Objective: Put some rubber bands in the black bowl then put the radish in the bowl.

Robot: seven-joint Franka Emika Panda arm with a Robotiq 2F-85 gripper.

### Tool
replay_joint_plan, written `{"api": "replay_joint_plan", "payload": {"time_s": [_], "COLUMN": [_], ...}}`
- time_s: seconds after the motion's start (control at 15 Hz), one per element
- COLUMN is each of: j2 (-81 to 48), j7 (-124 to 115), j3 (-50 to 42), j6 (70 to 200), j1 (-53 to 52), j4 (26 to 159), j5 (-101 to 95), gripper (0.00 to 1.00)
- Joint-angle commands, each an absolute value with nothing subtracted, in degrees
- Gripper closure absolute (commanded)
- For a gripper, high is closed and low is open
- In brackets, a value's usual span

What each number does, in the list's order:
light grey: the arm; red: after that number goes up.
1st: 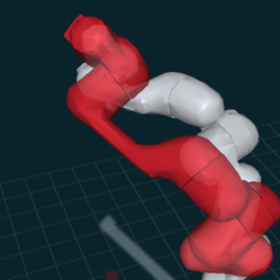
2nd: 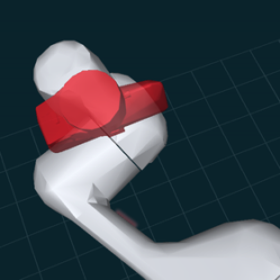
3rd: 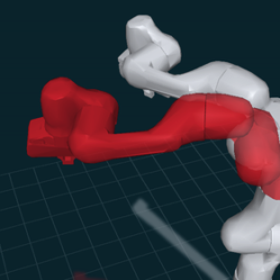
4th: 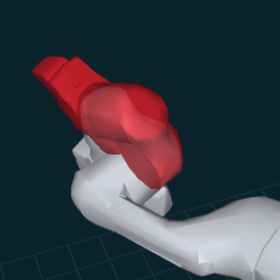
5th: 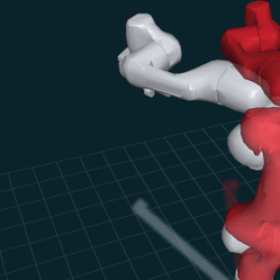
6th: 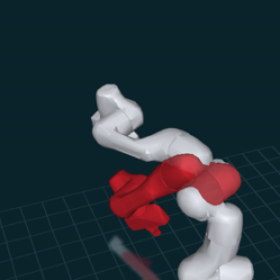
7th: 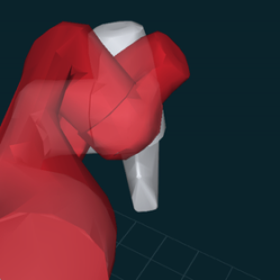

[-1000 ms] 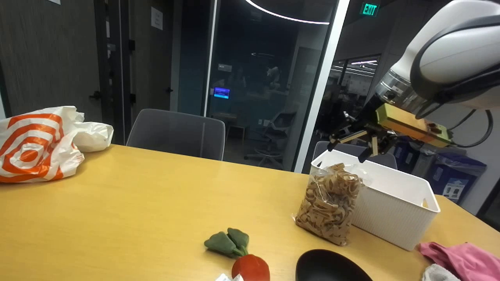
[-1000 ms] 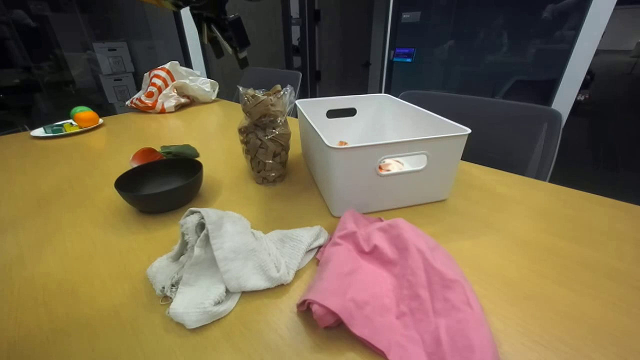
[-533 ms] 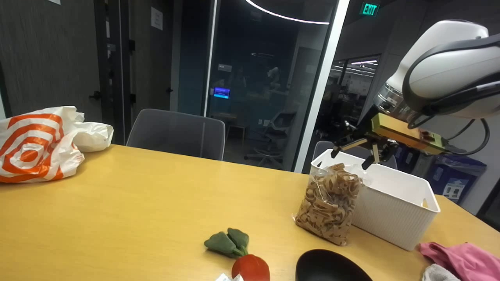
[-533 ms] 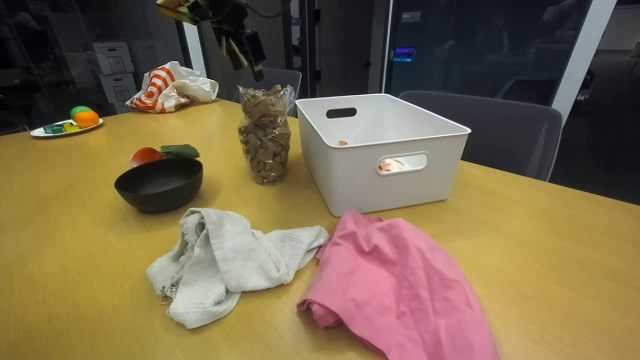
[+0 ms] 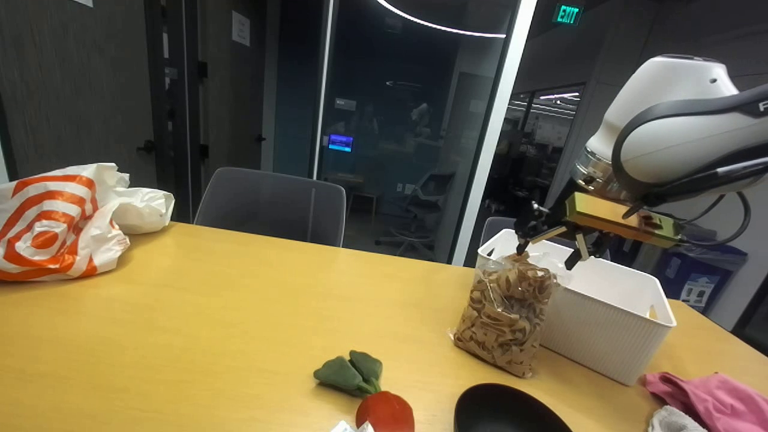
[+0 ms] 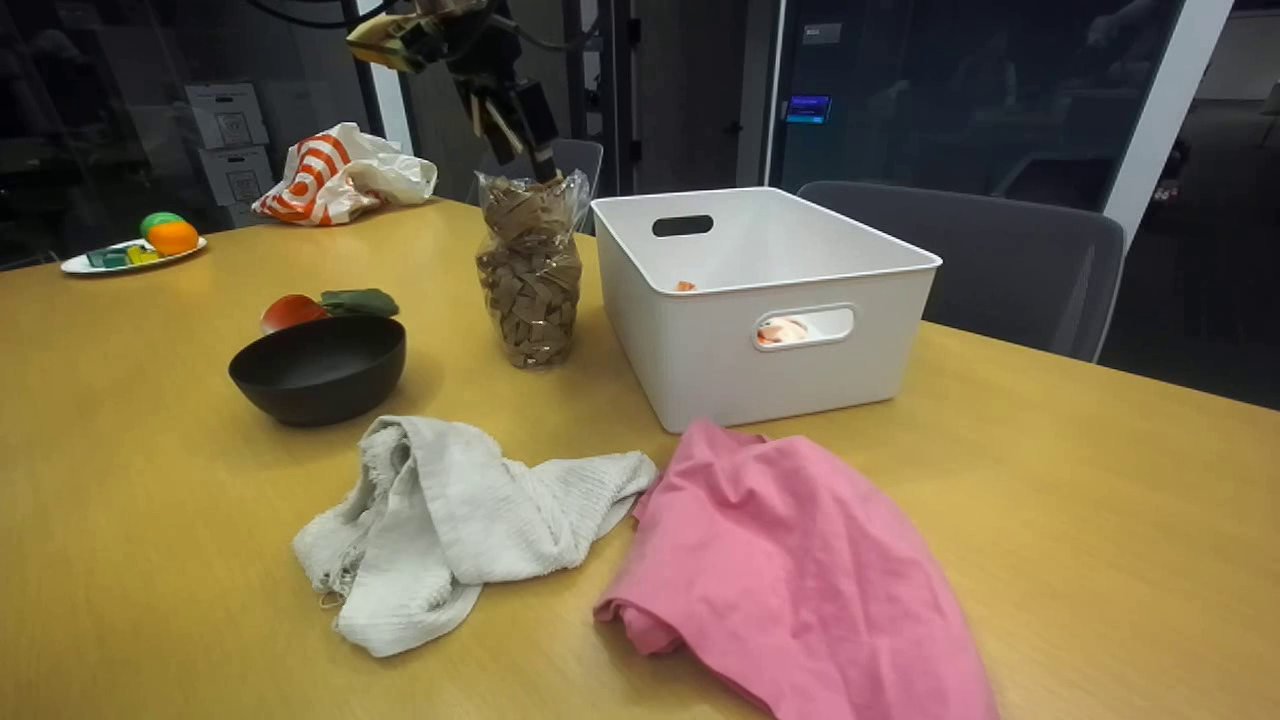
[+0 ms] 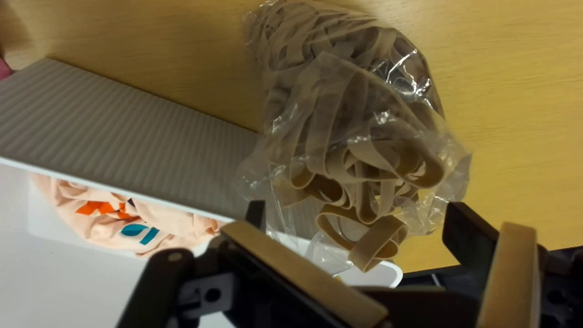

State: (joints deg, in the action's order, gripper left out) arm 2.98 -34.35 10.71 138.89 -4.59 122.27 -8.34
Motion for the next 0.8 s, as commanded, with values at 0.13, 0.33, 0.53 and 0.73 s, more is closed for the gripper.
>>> {"api": "replay_joint_plan", "payload": {"time_s": [0.13,0.33,0.53,0.73], "j2": [-0.1,-1.4,-2.3,-2.7], "j7": [-36.9,-37.1,-37.5,-37.1], "j3": [10.1,9.6,9.0,8.8], "j6": [139.2,139.3,139.3,139.1], "j1": [-5.9,-6.0,-6.3,-6.4], "j4": [118.8,118.6,118.5,118.4], "j5": [-12.8,-11.3,-10.5,-9.1], "gripper": [0.0,0.0,0.0,0.0]}}
